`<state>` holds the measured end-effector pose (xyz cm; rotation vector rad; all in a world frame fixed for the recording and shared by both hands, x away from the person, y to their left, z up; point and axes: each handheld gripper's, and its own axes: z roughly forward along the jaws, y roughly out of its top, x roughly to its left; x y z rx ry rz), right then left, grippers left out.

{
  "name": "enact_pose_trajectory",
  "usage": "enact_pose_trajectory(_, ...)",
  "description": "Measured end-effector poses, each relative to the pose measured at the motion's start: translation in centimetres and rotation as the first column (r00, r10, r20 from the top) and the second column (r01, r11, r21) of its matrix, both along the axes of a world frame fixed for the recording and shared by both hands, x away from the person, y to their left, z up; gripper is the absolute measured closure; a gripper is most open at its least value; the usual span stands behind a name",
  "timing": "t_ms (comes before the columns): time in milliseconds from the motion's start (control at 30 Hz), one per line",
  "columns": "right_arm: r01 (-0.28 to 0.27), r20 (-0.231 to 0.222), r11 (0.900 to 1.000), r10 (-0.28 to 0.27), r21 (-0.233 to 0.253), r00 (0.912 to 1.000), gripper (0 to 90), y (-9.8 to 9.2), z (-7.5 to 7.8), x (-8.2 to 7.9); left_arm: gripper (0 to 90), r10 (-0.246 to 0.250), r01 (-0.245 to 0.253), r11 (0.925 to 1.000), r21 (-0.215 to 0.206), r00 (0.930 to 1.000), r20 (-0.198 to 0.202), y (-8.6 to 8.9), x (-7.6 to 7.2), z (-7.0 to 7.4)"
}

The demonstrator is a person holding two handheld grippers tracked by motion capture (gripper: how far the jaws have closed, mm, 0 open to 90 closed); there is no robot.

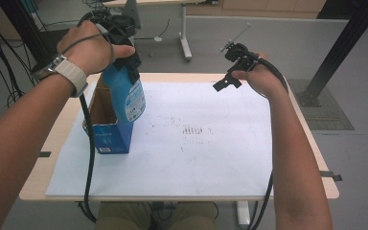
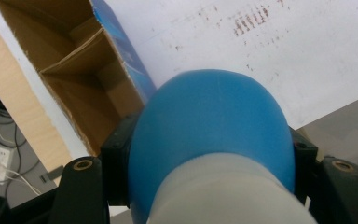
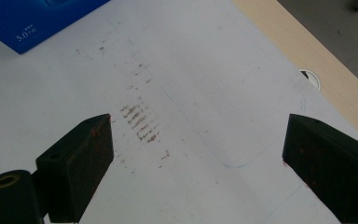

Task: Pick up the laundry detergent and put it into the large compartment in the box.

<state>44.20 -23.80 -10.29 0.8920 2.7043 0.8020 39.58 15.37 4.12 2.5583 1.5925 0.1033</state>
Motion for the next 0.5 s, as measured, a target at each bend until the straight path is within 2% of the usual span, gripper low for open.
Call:
enact_pose_trajectory(100,0.002,-0.003,1.0,-0.002,-0.003,1.0,8.5,0.0,0.0,0.0,38.0,0.039,-0.039,0.9992,-0.011,0.9992,-0.002,0.8,0.1,0.4)
enact_pose_trajectory(200,-0.001,-0.001,1.0,0.001,-0.003,1.0,8.5,-0.1,0.0,0.0,38.0,0.07,-0.07,0.9976,0.006,0.9974,-0.016,1.2,0.5,0.8)
enact_pose_trajectory(300,-0.003,-0.001,1.0,0.003,-0.003,1.0,8.5,-0.1,0.0,0.0,38.0,0.094,-0.094,0.9955,0.014,0.9955,-0.012,1.6,0.6,0.9)
enact_pose_trajectory(500,-0.01,-0.006,1.0,0.009,-0.005,0.9999,8.5,0.0,-0.1,0.3,37.9,0.15,-0.149,0.9887,0.011,0.9885,-0.02,2.8,0.9,1.3)
